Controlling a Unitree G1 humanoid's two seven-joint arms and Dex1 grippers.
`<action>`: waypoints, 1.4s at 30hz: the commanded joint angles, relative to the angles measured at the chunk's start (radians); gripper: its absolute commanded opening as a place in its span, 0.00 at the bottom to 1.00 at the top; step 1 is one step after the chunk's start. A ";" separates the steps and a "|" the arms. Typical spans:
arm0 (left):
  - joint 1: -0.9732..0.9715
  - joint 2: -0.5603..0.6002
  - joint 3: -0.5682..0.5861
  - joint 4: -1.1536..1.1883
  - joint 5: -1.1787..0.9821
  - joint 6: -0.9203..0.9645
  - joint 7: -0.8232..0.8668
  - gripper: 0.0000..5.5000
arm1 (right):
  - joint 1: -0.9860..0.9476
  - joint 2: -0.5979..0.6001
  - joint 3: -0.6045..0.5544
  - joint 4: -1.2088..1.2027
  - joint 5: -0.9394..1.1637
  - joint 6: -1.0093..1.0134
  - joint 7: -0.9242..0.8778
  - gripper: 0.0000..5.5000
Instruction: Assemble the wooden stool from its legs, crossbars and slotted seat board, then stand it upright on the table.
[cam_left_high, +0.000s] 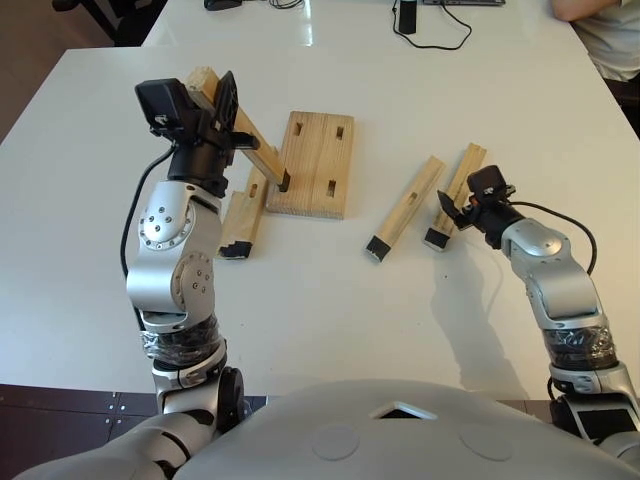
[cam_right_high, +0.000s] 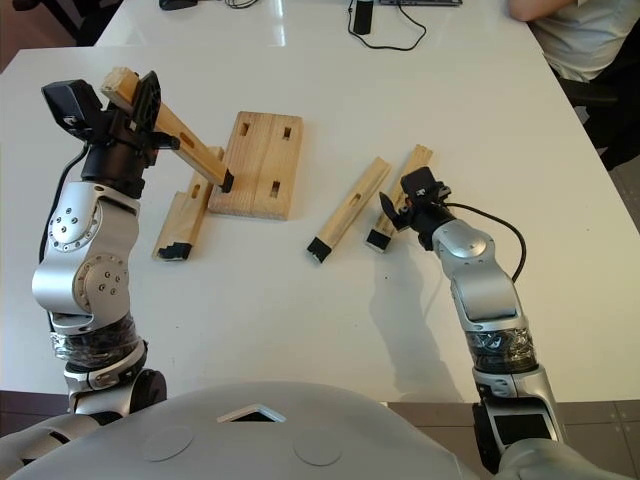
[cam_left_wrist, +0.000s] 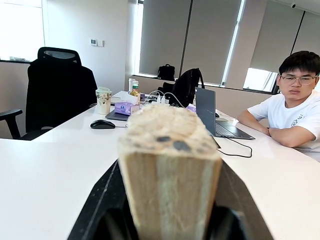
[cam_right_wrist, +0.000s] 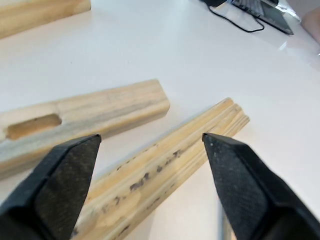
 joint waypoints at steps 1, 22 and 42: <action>-0.038 -0.006 0.016 -0.006 -0.022 -0.026 -0.003 0.19 | -0.046 0.044 -0.035 0.005 0.016 -0.041 -0.009 0.68; -0.224 -0.118 0.122 0.230 -0.866 0.275 0.108 0.19 | -0.393 -0.158 -0.043 -0.185 0.495 0.095 0.653 0.68; -0.175 -0.144 0.064 0.223 -0.945 0.224 0.281 0.19 | -0.299 -0.076 0.150 -0.139 0.207 0.017 0.474 0.48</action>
